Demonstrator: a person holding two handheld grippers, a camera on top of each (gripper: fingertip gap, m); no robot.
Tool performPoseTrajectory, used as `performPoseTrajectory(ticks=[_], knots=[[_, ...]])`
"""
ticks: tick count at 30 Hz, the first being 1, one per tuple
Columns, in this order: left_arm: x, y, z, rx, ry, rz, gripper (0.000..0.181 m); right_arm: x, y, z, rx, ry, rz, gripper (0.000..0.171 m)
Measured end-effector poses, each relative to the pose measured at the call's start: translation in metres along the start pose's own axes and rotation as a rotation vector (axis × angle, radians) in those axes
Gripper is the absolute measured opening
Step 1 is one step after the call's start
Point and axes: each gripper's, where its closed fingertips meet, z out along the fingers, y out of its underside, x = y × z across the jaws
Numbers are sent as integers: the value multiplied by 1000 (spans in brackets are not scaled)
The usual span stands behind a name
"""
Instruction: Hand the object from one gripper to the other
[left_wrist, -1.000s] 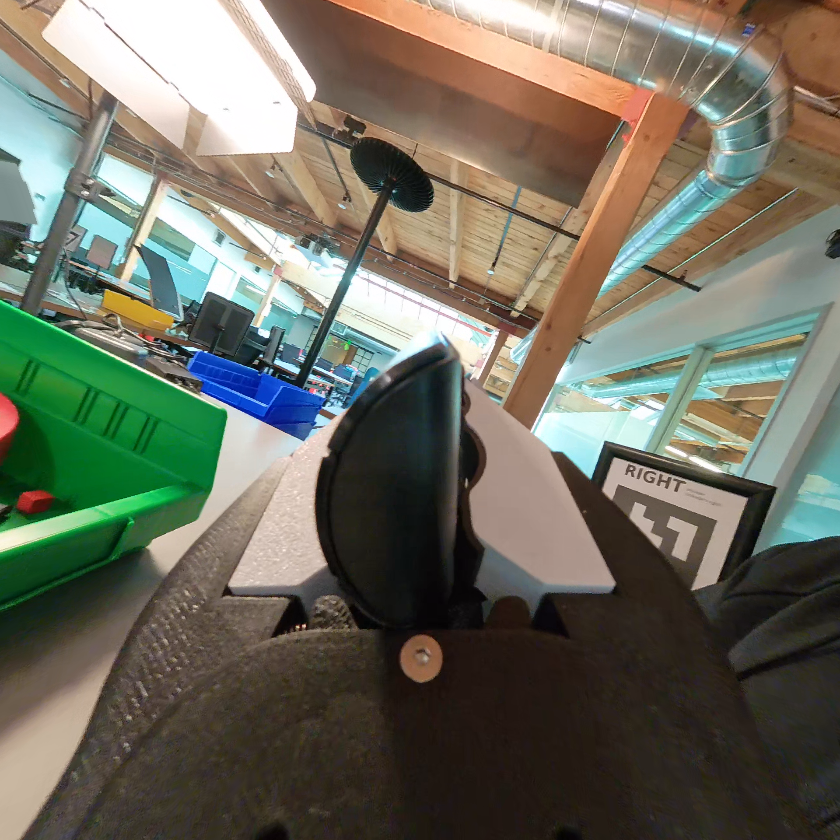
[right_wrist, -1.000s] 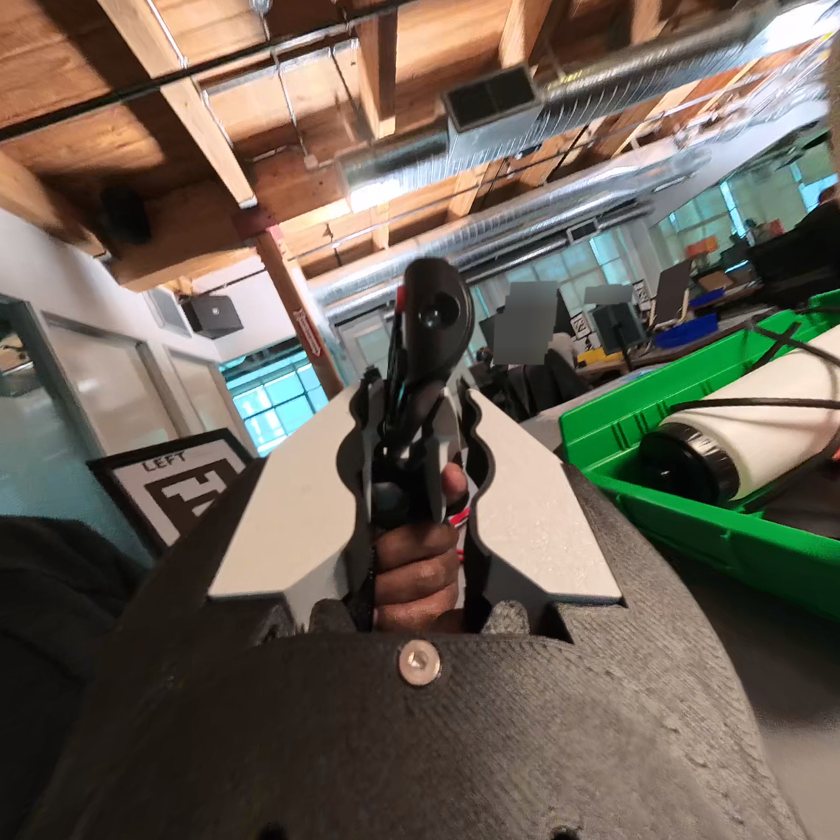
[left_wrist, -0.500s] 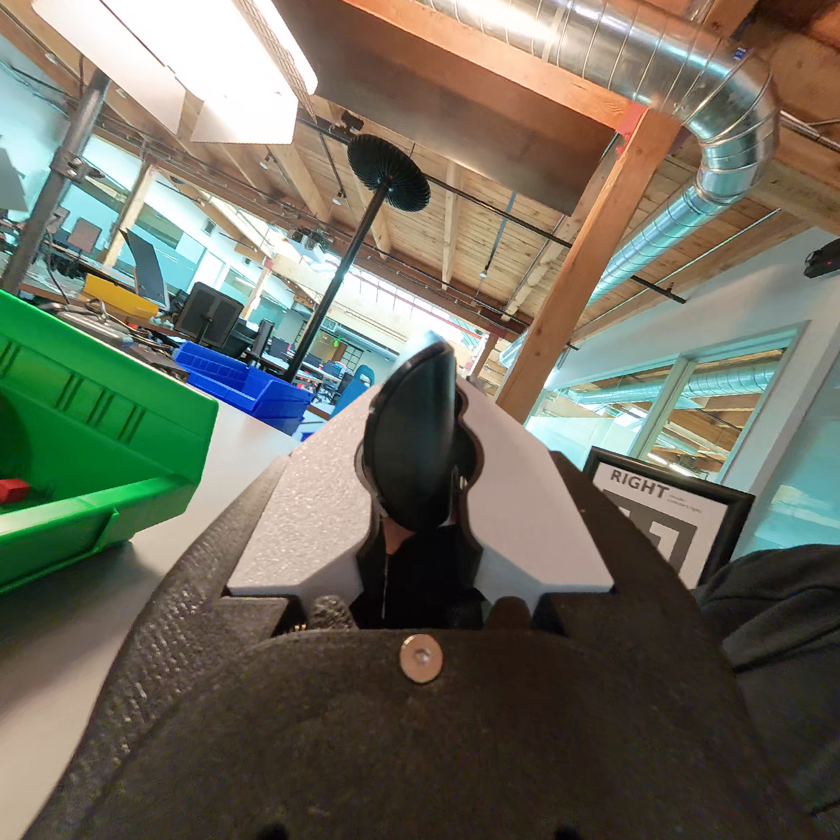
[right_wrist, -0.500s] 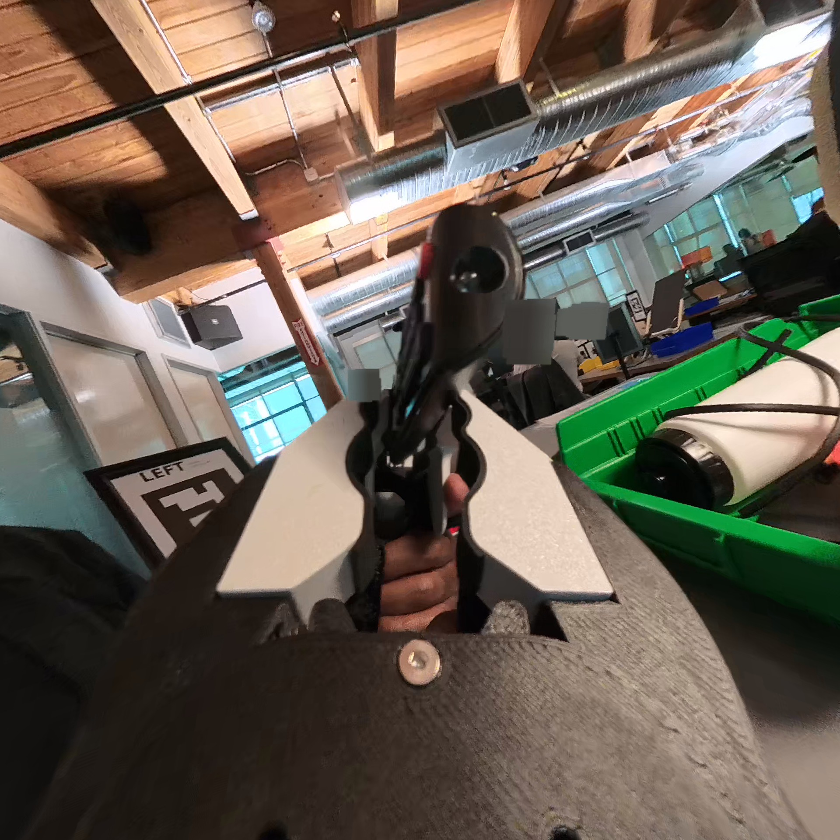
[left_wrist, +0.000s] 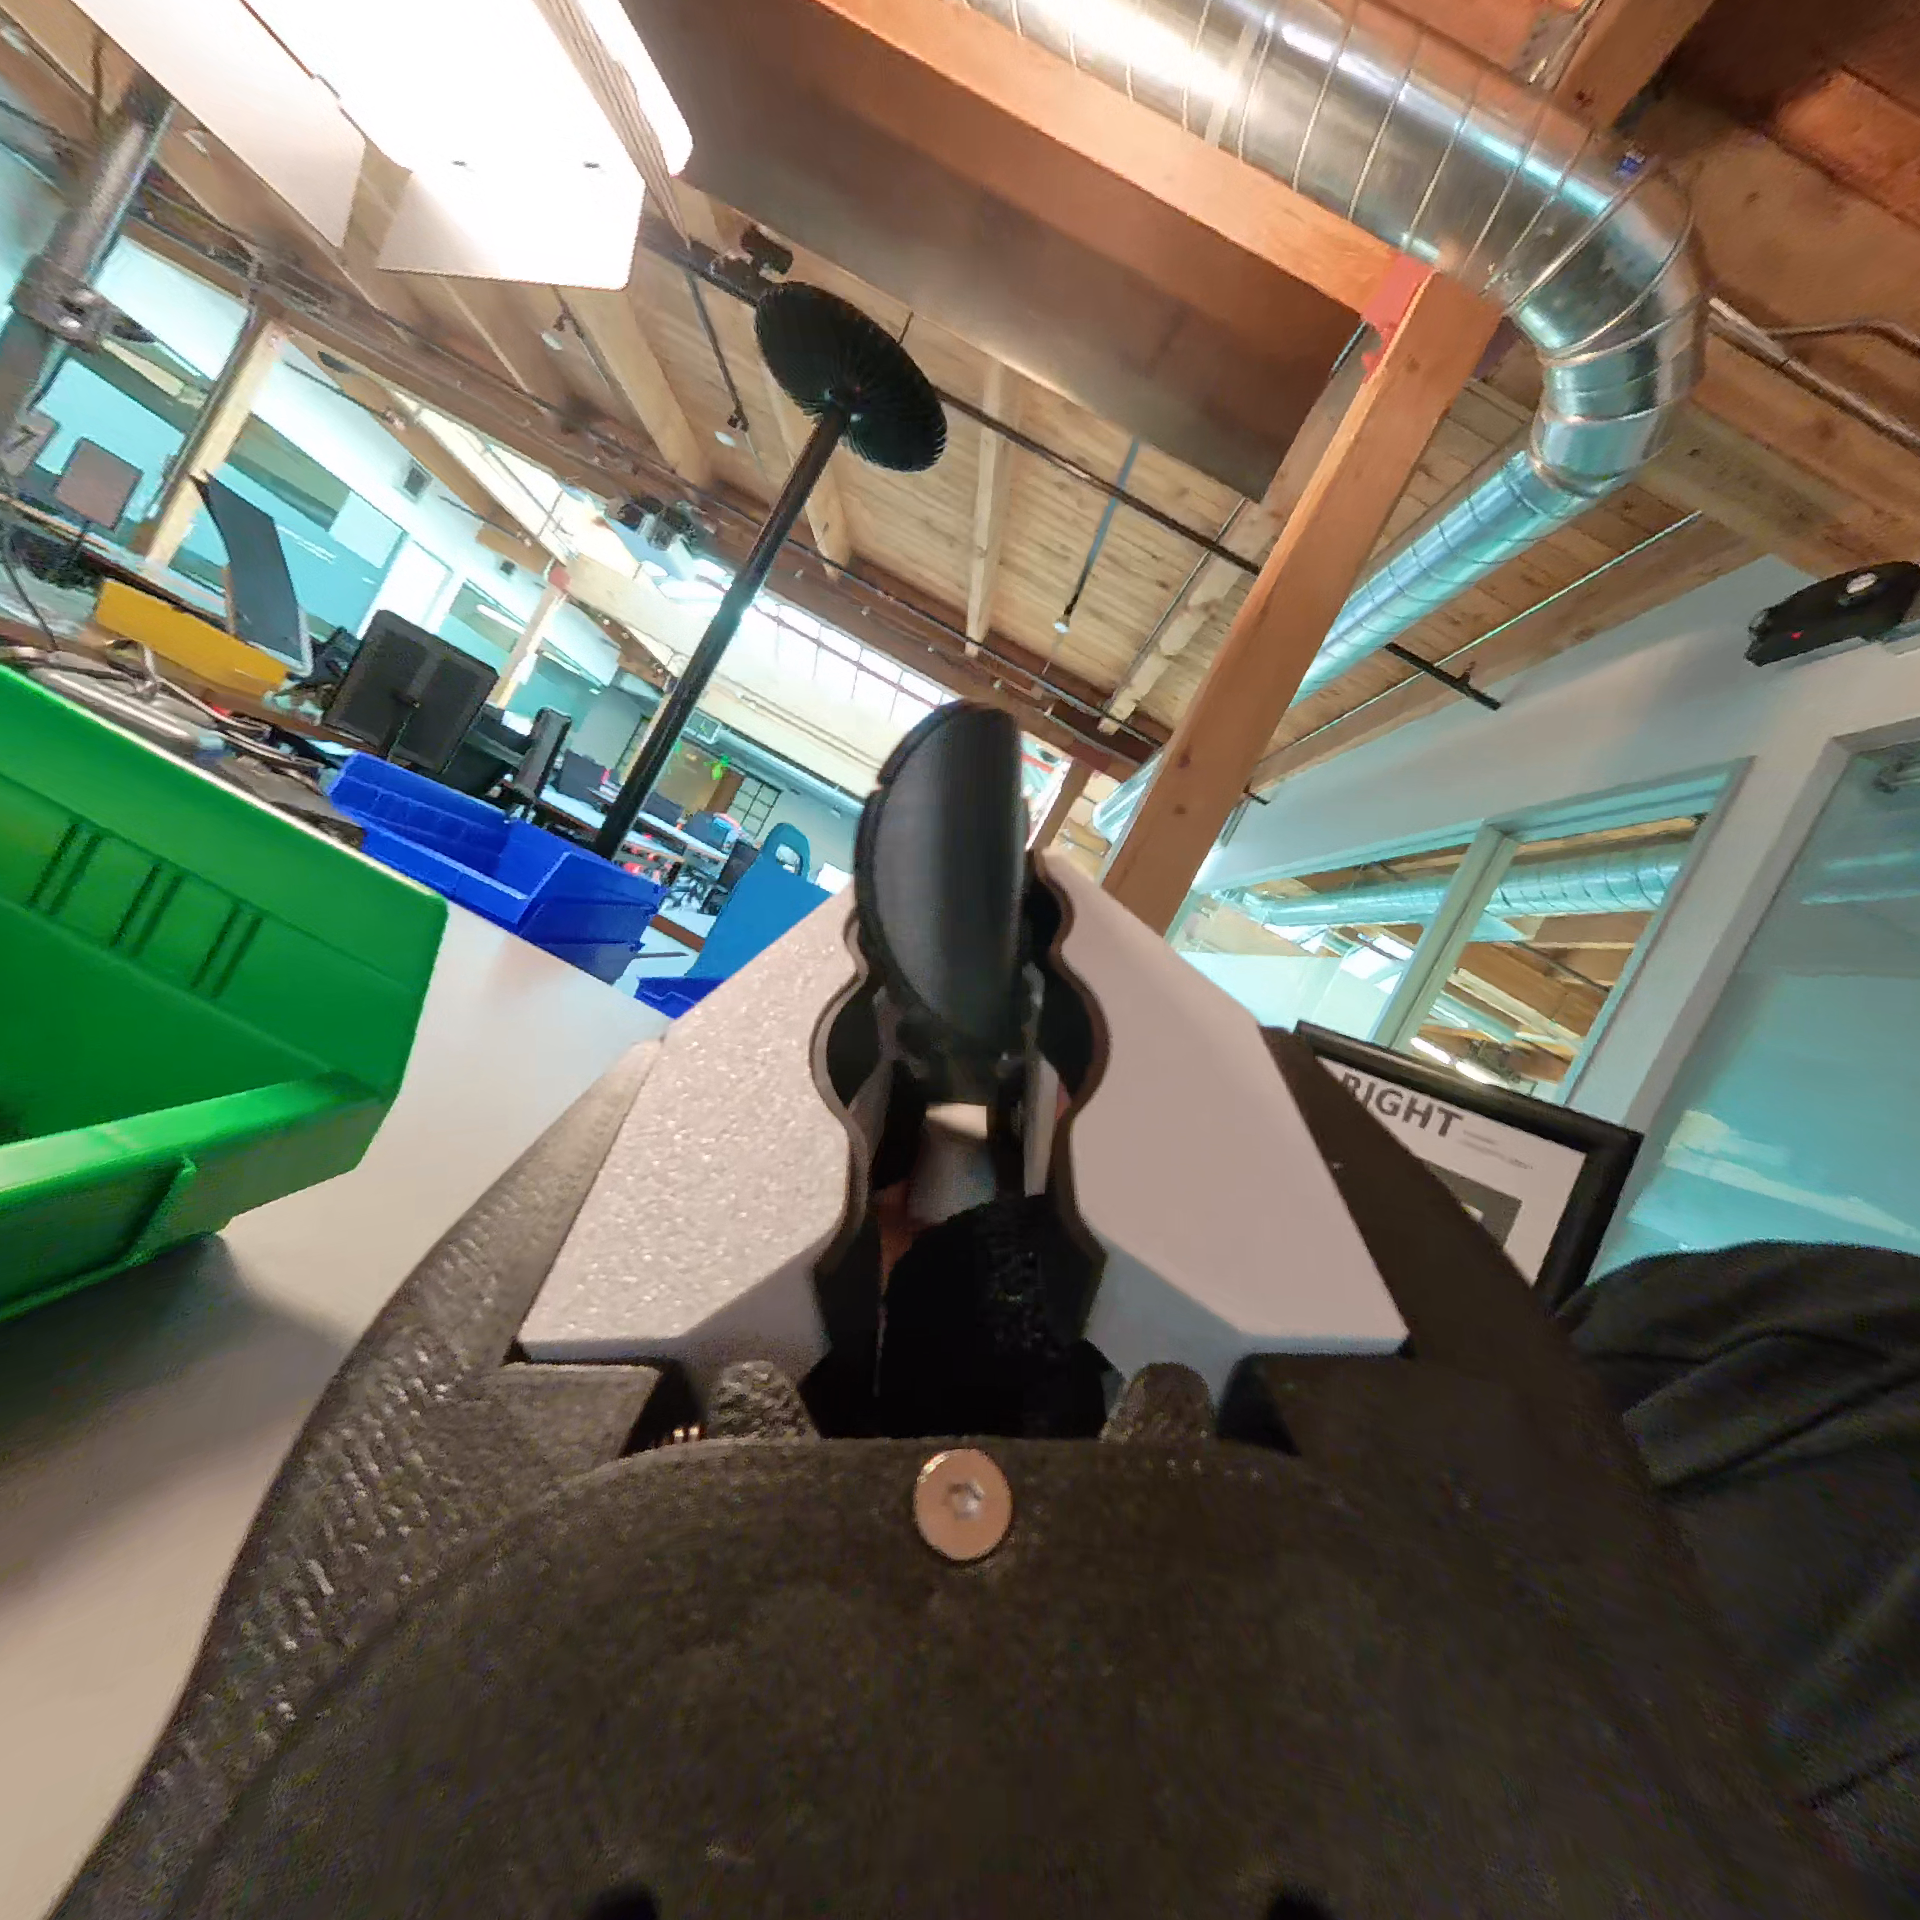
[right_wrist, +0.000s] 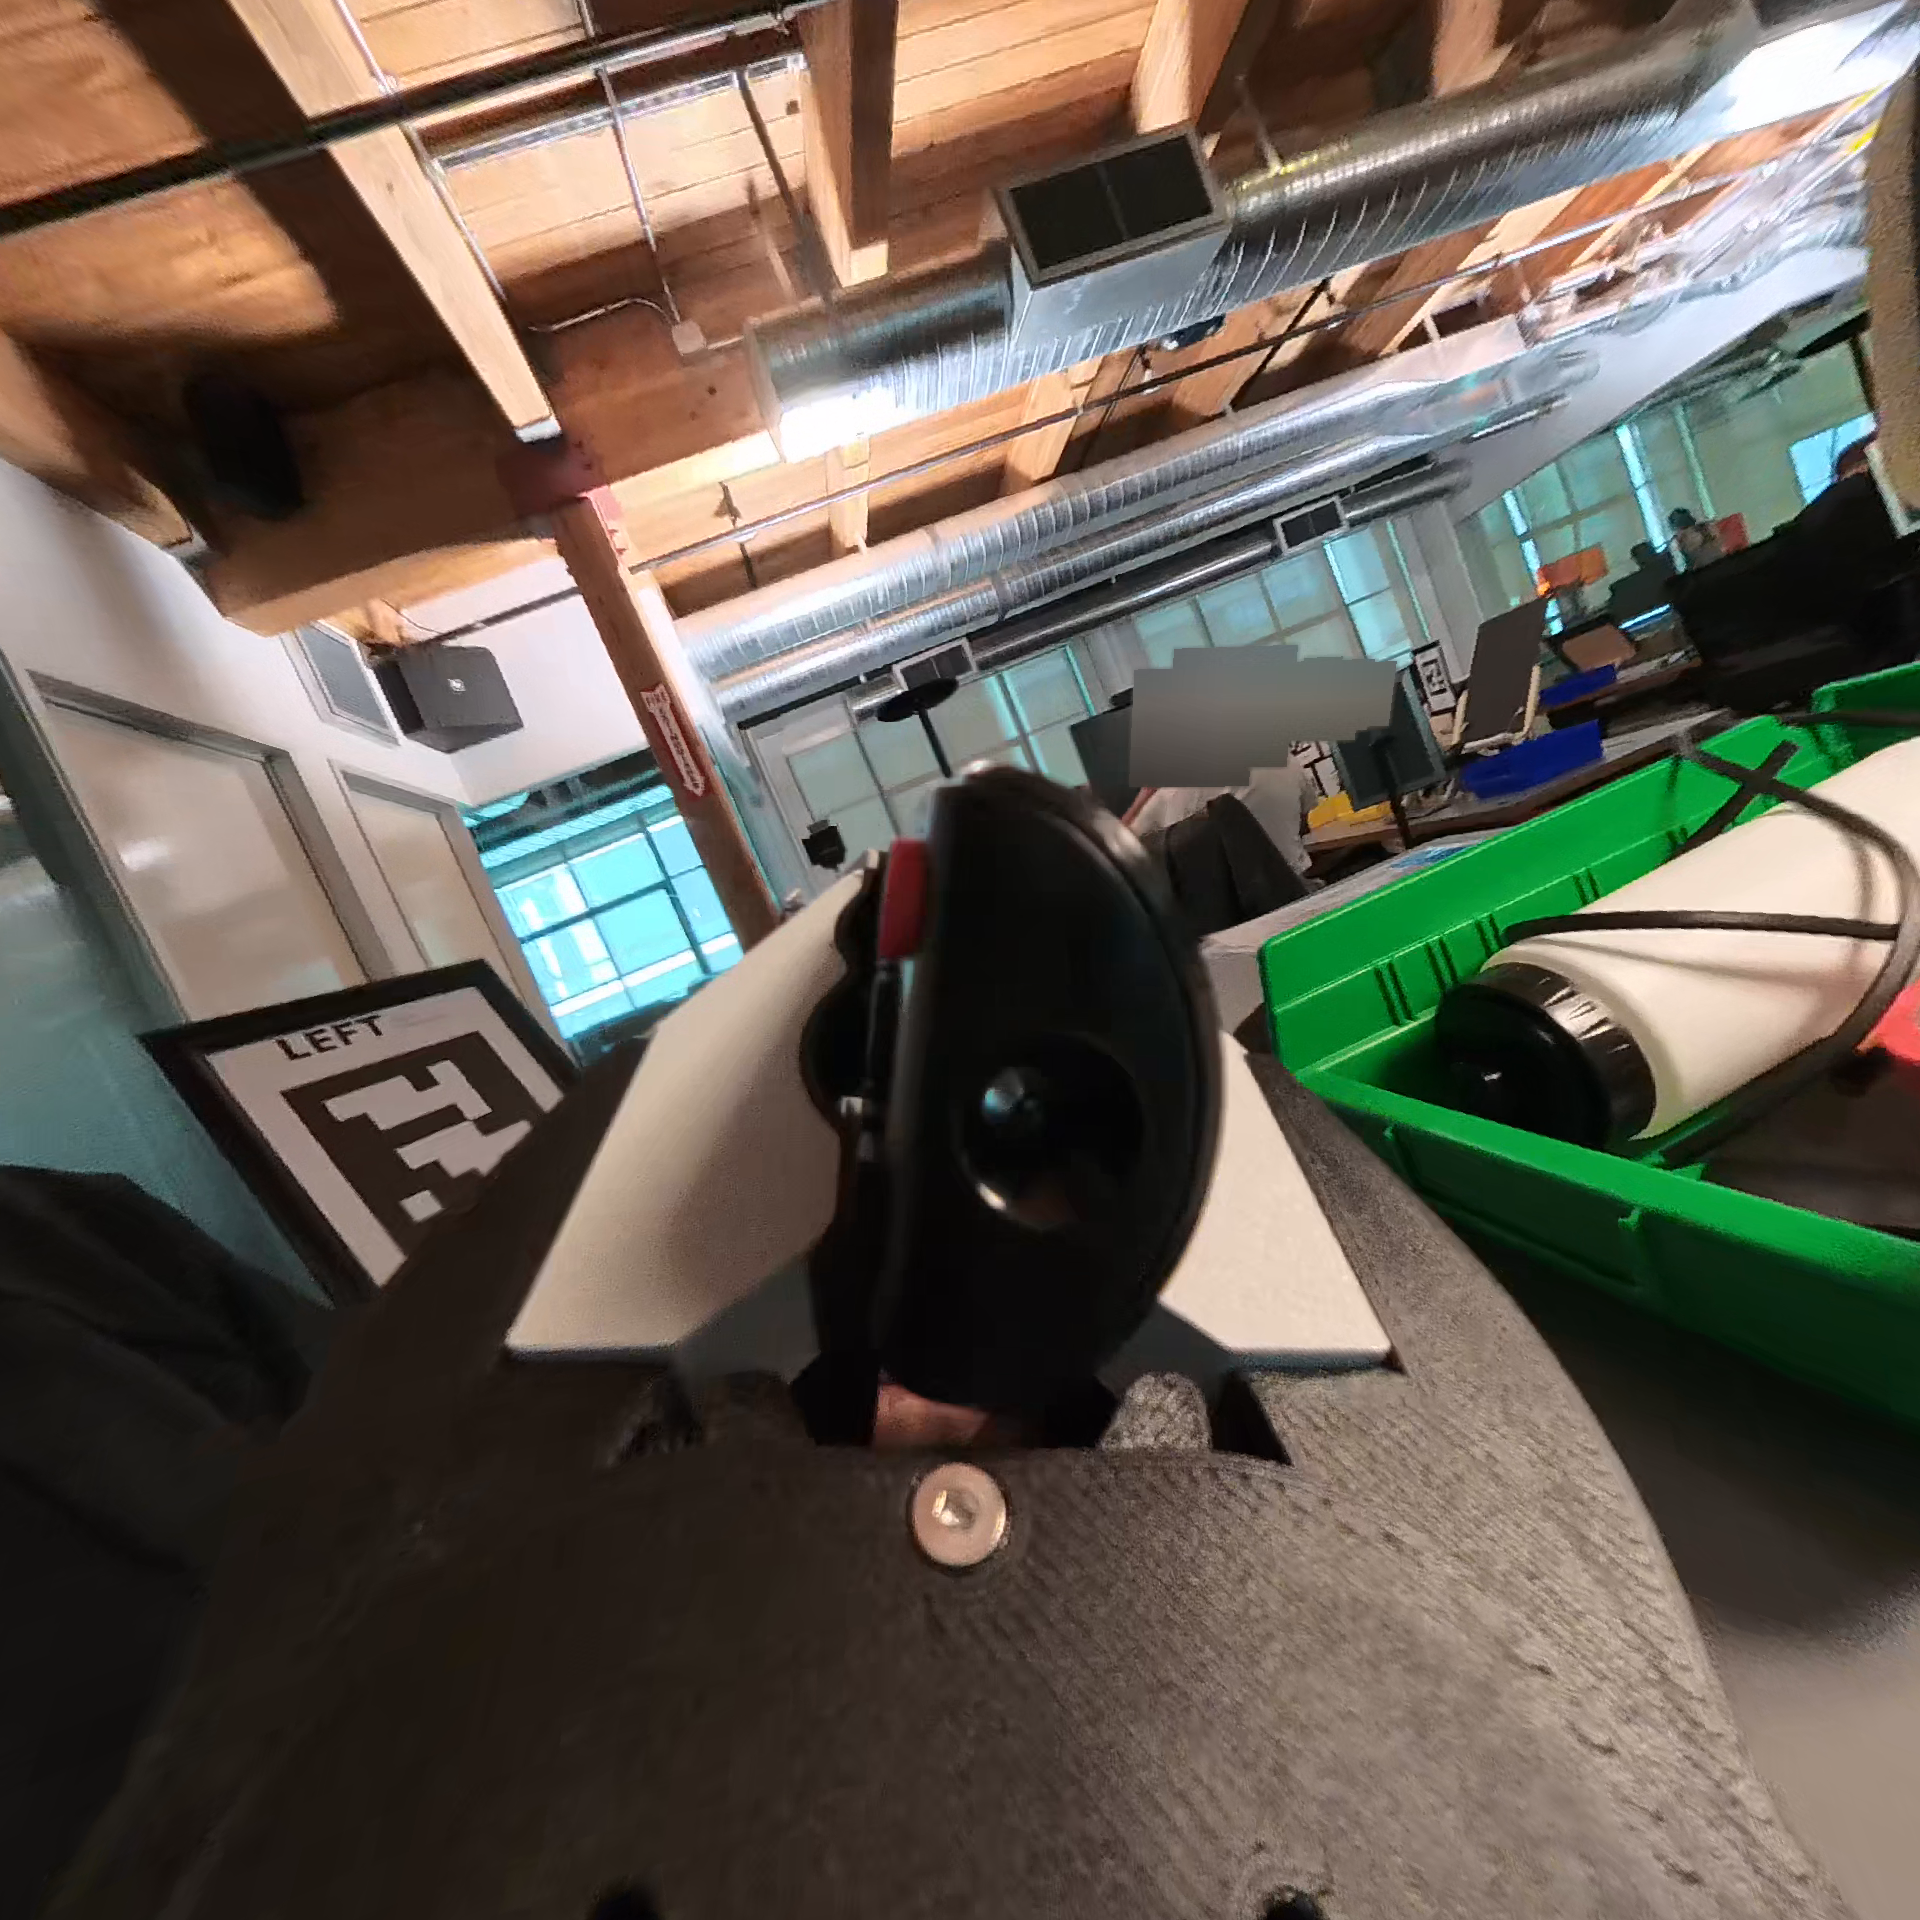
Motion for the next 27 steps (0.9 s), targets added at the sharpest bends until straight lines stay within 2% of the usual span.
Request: performPoseTrajectory(ticks=[5, 8, 12, 15, 20, 23, 25, 27], knots=[[-10, -10, -5, 52, -56, -12, 36, 8, -17, -9, 81, 44, -13, 30], [-6, -5, -3, 28, -25, -14, 24, 6, -18, -9, 93, 23, 9, 30], [-4, -10, -6, 40, -43, 60, 23, 4, -10, -5, 53, 2, 26, 29], [-5, -22, -12, 104, -49, 61, 23, 4, -6, -3, 28, 10, 13, 36], [-5, -36, -19, 183, -15, -11, 24, -1, -1, -2, -1, -21, 13, 28], [-8, -32, -16, 166, -38, -24, 25, 6, -5, -5, 14, 28, -14, 25], [-11, -18, -8, 90, -61, -25, 39, 11, -7, -6, 27, 49, 4, 25], [-12, -1, 0, -1, -69, -16, 43, 8, -6, -5, 26, 29, 22, 25]])
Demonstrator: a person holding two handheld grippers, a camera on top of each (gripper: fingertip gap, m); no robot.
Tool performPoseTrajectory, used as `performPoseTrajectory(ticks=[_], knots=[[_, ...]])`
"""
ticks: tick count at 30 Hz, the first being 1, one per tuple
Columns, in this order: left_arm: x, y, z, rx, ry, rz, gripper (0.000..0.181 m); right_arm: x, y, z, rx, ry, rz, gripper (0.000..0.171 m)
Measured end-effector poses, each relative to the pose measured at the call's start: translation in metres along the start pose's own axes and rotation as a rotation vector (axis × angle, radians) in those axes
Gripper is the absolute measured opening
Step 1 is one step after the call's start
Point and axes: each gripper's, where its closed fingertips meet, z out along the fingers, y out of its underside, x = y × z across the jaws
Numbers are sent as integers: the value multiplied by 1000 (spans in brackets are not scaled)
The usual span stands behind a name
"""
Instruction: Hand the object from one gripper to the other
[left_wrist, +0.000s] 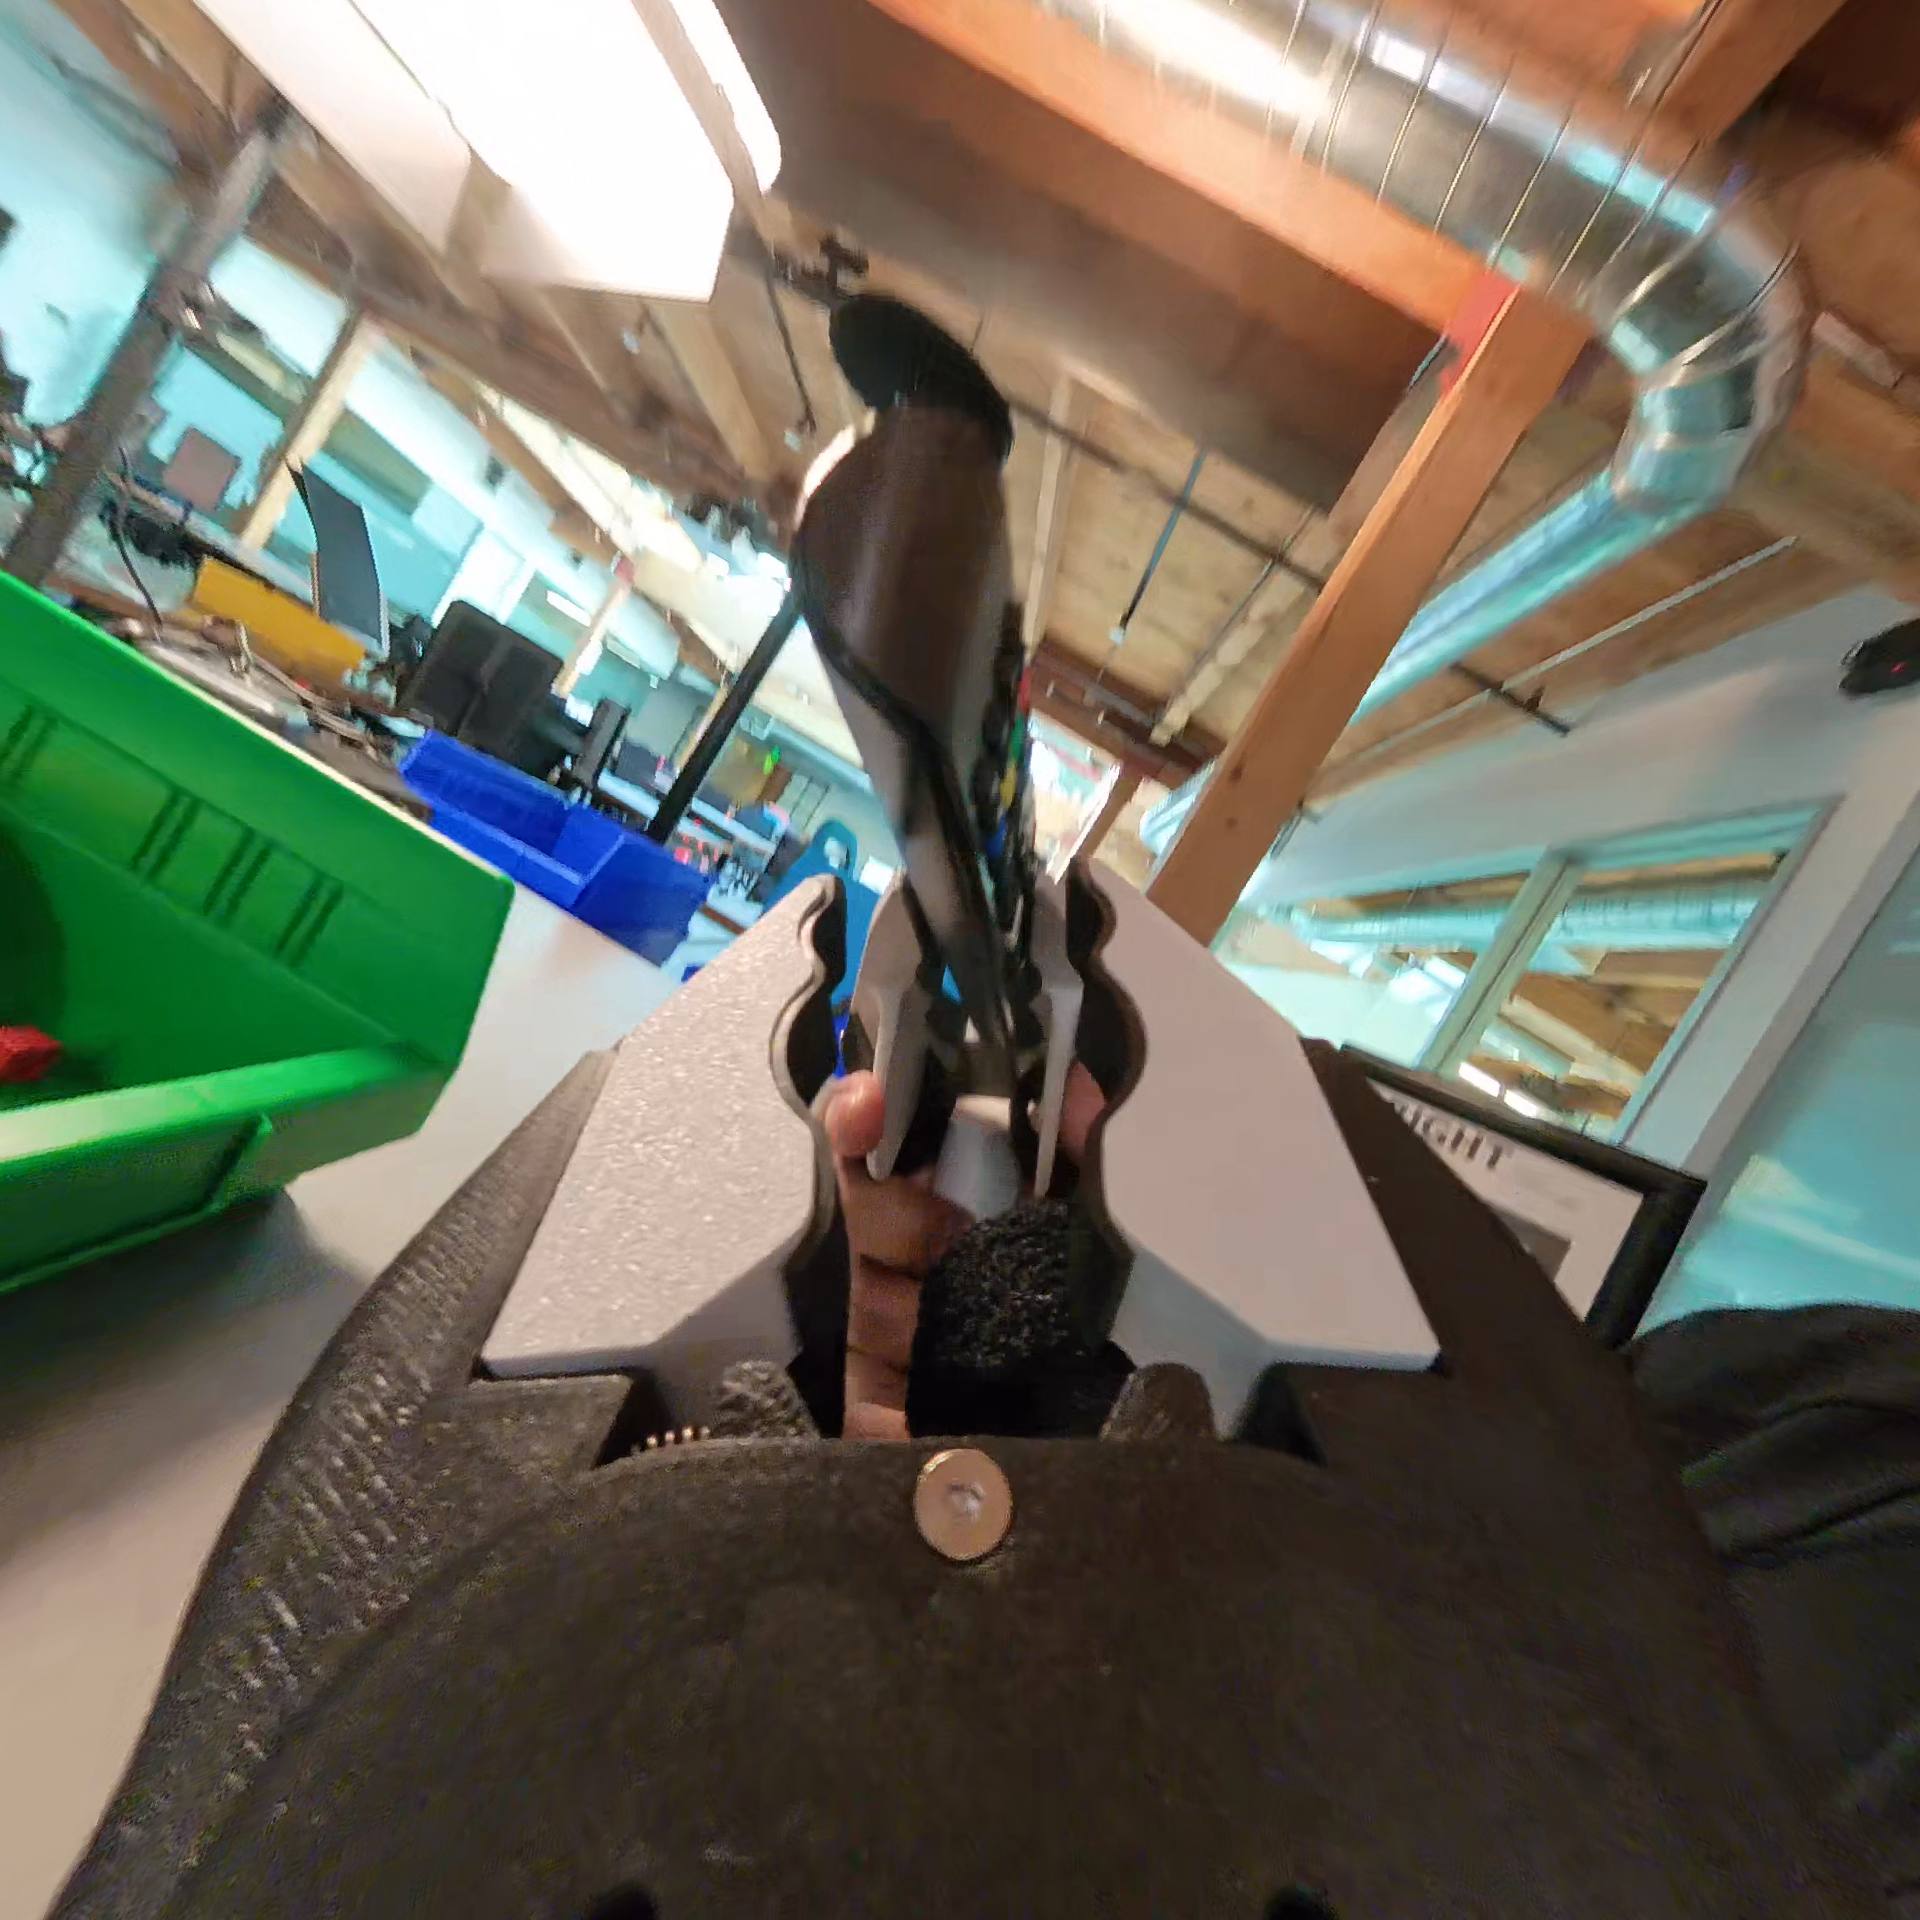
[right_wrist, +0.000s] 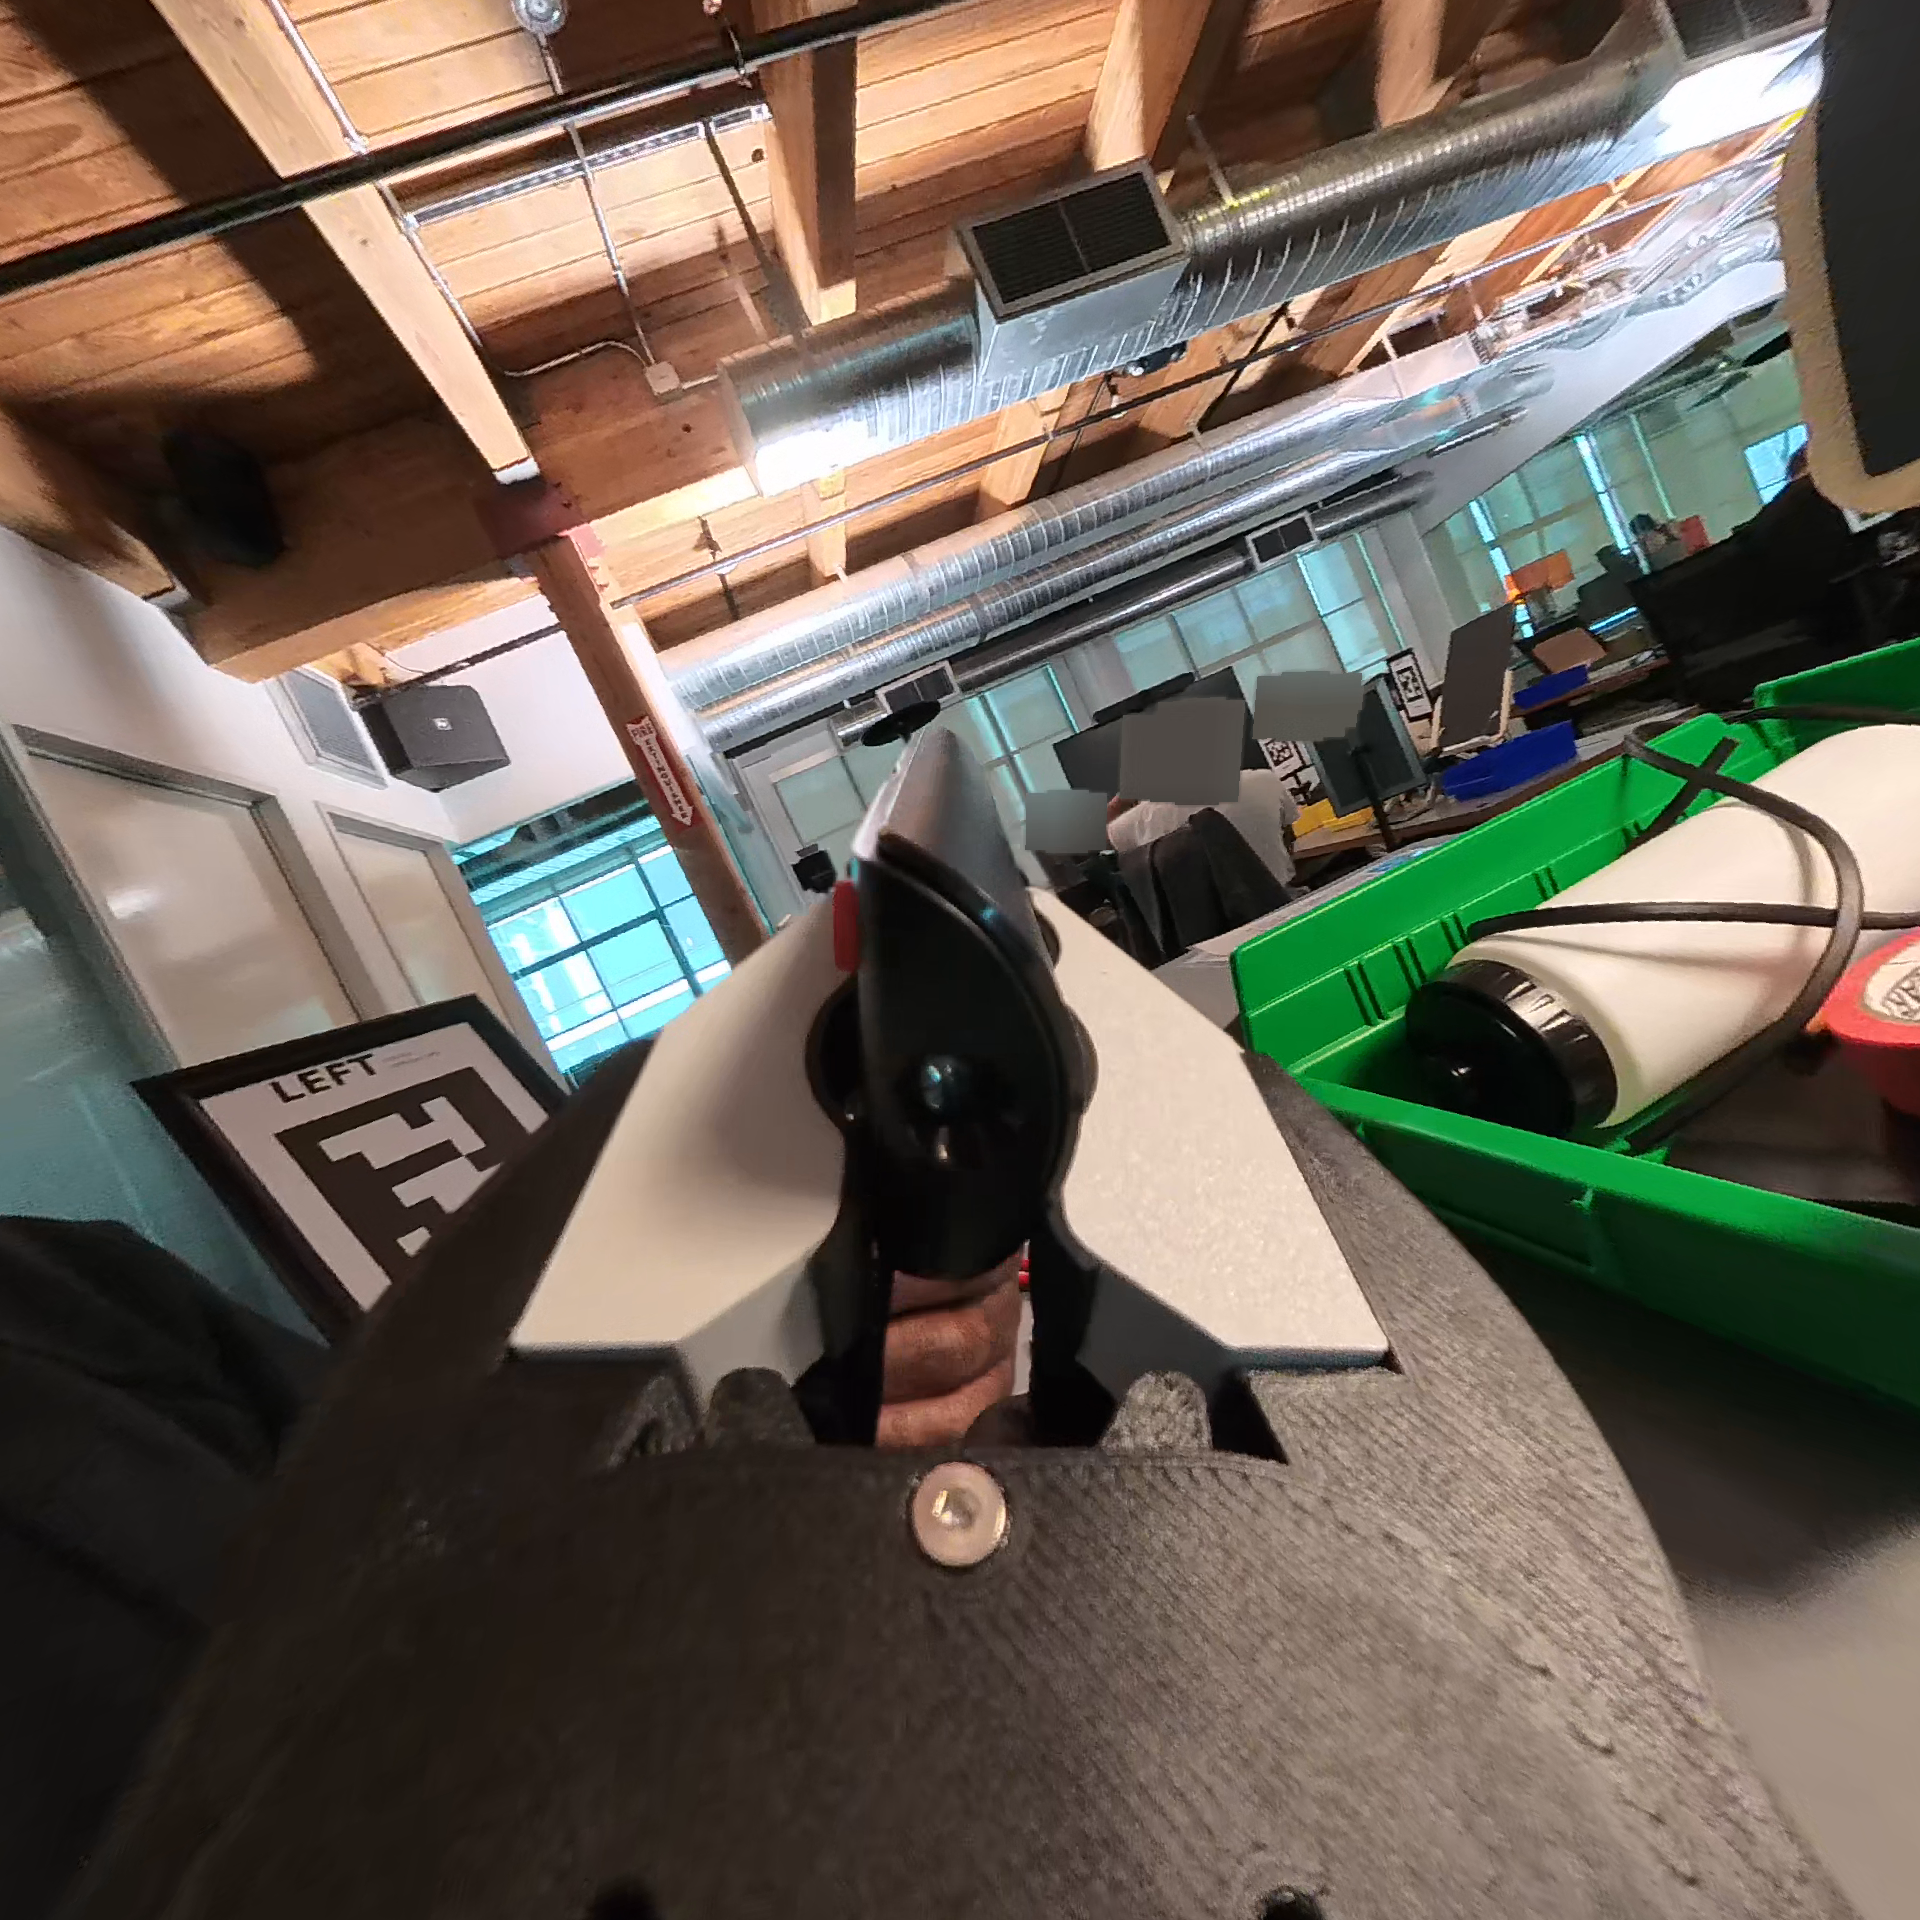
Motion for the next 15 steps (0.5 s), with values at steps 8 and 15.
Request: performPoseTrajectory(ticks=[8, 15], knots=[[4, -19, -11, 97, 0, 88, 20, -4, 5, 2, -40, -12, -26, 45], [7, -19, -10, 99, 14, 85, 21, -8, 15, -2, -164, -36, -120, 26]])
